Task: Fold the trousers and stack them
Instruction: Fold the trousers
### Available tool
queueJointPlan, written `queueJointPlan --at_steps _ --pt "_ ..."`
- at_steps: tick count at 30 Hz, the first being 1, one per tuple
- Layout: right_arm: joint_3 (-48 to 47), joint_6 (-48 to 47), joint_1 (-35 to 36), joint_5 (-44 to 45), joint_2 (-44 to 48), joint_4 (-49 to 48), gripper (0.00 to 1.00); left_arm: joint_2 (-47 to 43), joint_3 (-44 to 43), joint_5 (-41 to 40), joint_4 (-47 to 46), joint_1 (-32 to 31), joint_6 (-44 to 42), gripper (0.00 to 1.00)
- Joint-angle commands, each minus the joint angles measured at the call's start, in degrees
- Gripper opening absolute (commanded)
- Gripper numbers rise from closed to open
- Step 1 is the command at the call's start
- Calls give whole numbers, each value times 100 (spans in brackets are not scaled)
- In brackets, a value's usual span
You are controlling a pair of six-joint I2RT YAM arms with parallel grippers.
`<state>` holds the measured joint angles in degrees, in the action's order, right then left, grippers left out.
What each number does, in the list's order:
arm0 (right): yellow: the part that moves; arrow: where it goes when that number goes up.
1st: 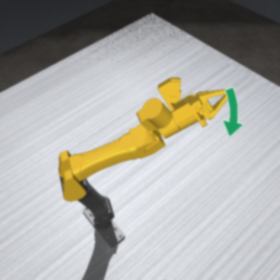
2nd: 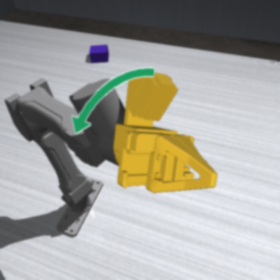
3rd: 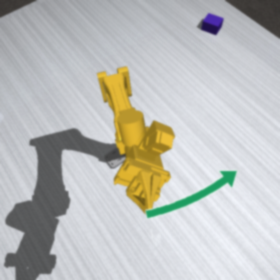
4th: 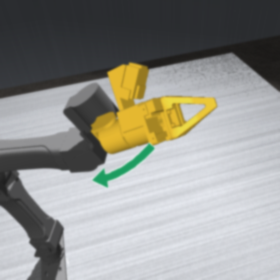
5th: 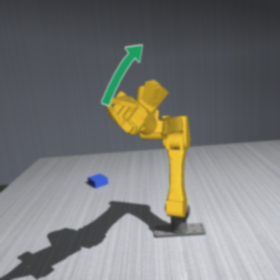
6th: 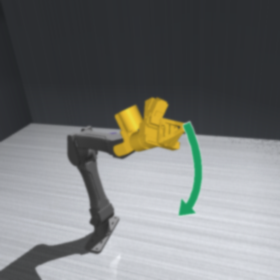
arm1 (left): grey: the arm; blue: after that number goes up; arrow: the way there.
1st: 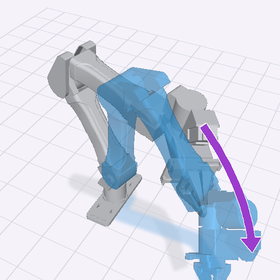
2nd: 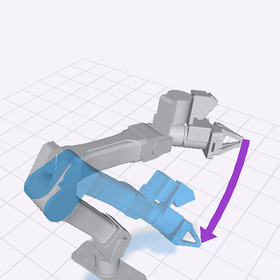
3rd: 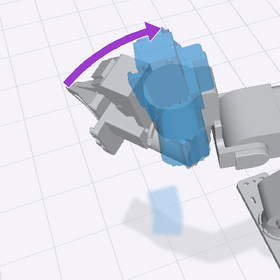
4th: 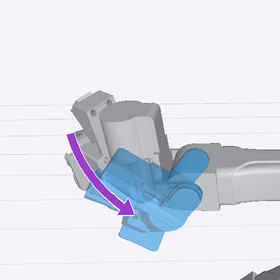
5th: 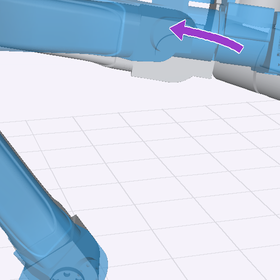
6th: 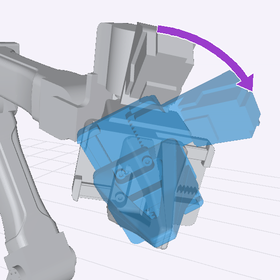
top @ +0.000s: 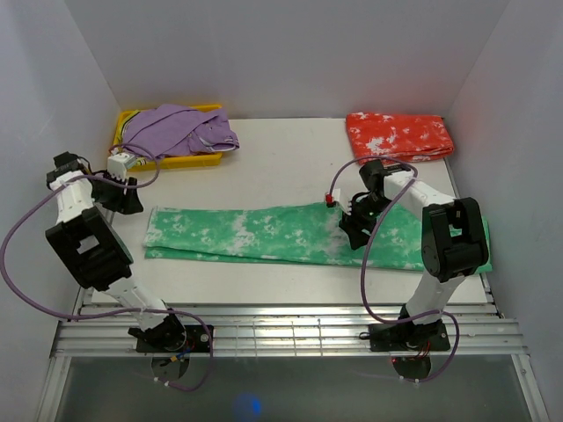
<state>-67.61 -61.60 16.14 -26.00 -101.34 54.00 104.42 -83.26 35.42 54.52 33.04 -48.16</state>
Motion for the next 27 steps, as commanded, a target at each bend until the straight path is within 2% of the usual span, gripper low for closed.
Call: queueJointPlan --at_steps 1,2,5,11,21,25,27 --pt "-340 -123 -6 -248 386 654 65 -799 -348 580 1523 -52 -2360 64" --pt "-323 -176 3 -230 483 717 65 -888 -122 528 1735 -130 -2843 62" --pt "-139 -387 55 -169 589 911 64 -1213 641 133 1536 -376 -3286 60" --pt "512 -168 468 226 878 289 64 -1600 1794 -272 762 -745 -3331 59" --pt "1145 -264 776 850 1020 -240 66 -1890 2490 -553 402 -1010 -3586 61" --pt "1303 -343 794 1000 1020 -381 60 -1943 2692 -729 209 -1036 -3771 60" --pt "1356 -361 794 1026 1028 -425 54 -1961 2754 -843 -63 -1036 -3762 60"
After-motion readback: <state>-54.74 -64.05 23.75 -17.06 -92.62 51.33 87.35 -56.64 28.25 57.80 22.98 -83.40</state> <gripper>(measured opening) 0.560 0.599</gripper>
